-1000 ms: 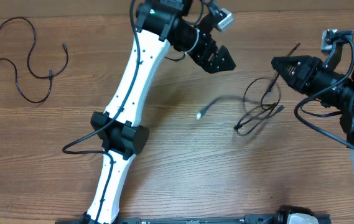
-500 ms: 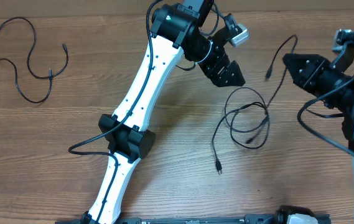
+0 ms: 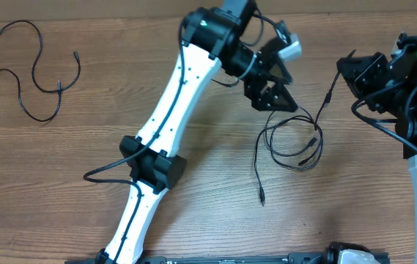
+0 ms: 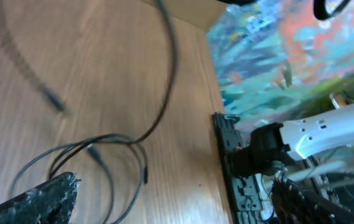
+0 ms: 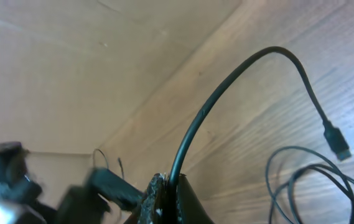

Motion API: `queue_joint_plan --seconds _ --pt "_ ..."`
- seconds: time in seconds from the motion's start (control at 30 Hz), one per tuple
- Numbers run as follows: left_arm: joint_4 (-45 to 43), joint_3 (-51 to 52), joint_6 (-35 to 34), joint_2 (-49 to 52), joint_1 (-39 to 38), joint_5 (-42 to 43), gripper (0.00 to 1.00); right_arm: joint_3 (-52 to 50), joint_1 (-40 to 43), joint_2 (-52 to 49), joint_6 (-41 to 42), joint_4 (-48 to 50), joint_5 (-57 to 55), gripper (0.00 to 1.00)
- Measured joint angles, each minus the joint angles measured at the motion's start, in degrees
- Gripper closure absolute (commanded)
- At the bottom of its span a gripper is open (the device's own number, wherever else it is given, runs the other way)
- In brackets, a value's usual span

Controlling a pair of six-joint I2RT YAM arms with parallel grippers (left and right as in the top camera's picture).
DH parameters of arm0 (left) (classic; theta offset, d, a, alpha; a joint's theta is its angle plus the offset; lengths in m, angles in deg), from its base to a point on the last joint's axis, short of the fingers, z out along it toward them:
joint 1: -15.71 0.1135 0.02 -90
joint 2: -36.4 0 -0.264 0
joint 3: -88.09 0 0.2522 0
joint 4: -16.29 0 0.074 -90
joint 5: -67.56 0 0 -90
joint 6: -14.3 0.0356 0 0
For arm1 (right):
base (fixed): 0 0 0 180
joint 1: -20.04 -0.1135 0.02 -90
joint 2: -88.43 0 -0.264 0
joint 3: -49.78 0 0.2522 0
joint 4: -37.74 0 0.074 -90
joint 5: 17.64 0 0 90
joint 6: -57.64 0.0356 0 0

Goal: Untangle cables

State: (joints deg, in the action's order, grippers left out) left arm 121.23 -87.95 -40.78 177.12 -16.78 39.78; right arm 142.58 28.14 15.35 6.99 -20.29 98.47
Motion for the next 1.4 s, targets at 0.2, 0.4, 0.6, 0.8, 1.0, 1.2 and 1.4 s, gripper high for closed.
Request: queue_joint_plan --seconds 0.2,0.4,0.6,0.8,1.0,1.2,1.4 --pt "-5.25 0.87 -0.15 0.20 -4.63 0.20 0.00 -0.02 0.02 0.00 3.98 1.22 0.33 0.96" --pt "-16.76 6.40 -6.27 0.20 -6.54 -3.34 0.00 -0.02 1.51 0.00 7.04 1.42 1.11 0.96" --pt "-26.27 12.72 -12.52 0.52 -6.10 -4.31 0.00 0.00 6.36 0.00 9.27 2.67 3.04 0.96" --pt "-39.52 19.91 -19.21 0.66 -6.95 -2.49 0.01 0.00 7.63 0.00 12.02 4.07 3.74 0.96" --pt "-50.18 27.19 -28.85 0.98 -9.66 -2.89 0.07 0.02 7.63 0.00 12.98 4.68 3.96 0.96" --pt "-50.93 28.09 -34.01 1.05 -11.10 -5.55 0.49 0.02 7.63 0.00 13.05 3.96 3.56 0.95" --pt "-49.77 28.11 -37.97 1.05 -10.27 -8.79 0.84 0.02 7.63 0.00 11.52 1.22 1.44 0.95"
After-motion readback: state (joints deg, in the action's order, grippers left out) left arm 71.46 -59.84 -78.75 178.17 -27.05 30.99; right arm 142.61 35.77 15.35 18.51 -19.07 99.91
